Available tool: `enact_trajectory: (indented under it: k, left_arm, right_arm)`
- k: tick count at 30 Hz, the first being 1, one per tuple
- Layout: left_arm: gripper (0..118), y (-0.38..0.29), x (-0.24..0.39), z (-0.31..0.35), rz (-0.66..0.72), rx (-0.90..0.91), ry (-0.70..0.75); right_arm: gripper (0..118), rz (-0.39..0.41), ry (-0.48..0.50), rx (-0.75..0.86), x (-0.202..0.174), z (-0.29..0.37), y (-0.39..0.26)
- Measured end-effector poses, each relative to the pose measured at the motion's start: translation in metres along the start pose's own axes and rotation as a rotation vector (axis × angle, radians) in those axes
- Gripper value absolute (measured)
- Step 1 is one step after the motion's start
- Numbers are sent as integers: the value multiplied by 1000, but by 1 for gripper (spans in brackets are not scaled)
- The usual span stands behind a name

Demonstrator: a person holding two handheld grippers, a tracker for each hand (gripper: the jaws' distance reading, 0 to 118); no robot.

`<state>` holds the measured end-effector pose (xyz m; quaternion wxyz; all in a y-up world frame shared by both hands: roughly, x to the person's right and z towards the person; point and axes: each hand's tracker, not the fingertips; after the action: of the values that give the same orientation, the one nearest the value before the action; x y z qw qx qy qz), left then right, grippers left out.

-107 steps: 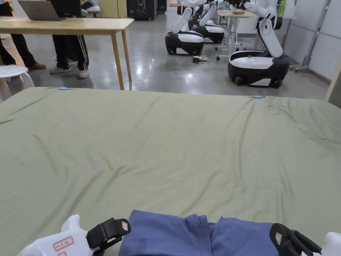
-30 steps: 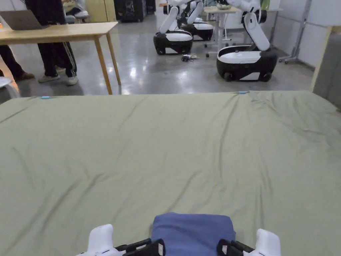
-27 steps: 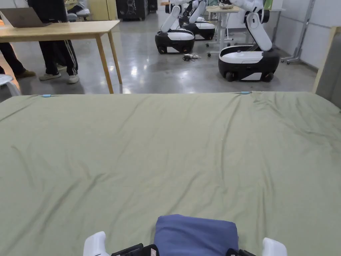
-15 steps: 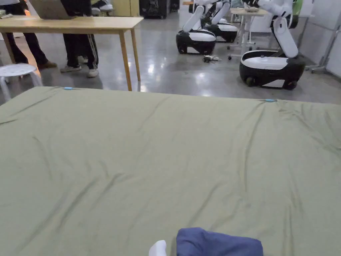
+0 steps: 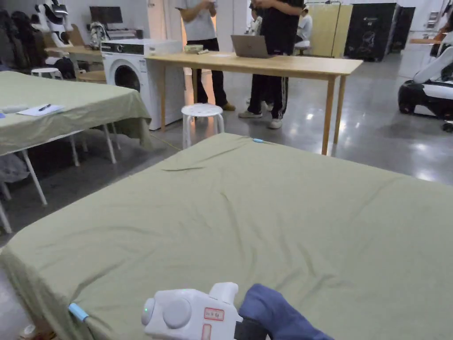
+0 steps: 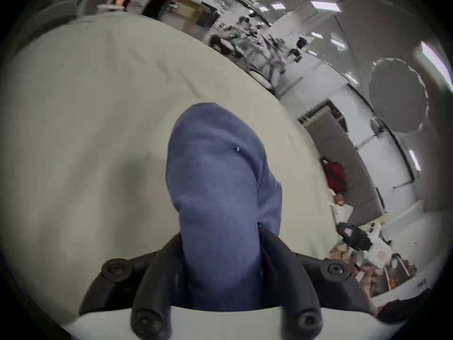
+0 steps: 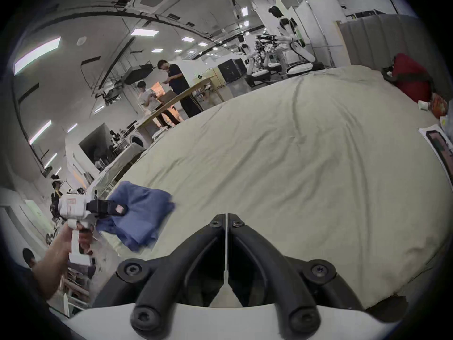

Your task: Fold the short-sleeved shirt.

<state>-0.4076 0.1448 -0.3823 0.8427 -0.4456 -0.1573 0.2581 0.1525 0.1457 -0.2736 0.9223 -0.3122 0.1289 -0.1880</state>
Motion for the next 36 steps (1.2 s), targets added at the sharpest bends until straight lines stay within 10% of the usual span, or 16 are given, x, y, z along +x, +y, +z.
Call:
enact_trajectory:
  k: [9, 12, 13, 16, 23, 25, 29, 36]
  left_arm:
    - [21, 76, -181, 75, 92, -4, 275]
    - [22, 63, -195, 73, 150, 48, 147]
    - [28, 61, -191, 75, 137, 60, 169]
    - [99, 60, -179, 93, 57, 119, 246]
    - [104, 54, -114, 156, -124, 283, 422]
    - [100, 47, -69, 160, -219, 360, 454]
    - [9, 26, 37, 146, -368, 547, 463]
    - [7, -21, 212, 99, -533, 741, 325]
  right_arm:
    - [2, 58, 9, -23, -41, -12, 2]
    - [2, 67, 10, -18, -46, -10, 4]
    - [2, 69, 9, -17, -49, -8, 5]
    - [2, 67, 9, -11, -51, -5, 8]
    - [2, 71, 4, 26, -41, 16, 11]
    - [2, 75, -16, 64, -35, 28, 18]
    - [2, 127, -123, 186, -27, 55, 51]
    - [2, 333, -194, 445, -33, 101, 144]
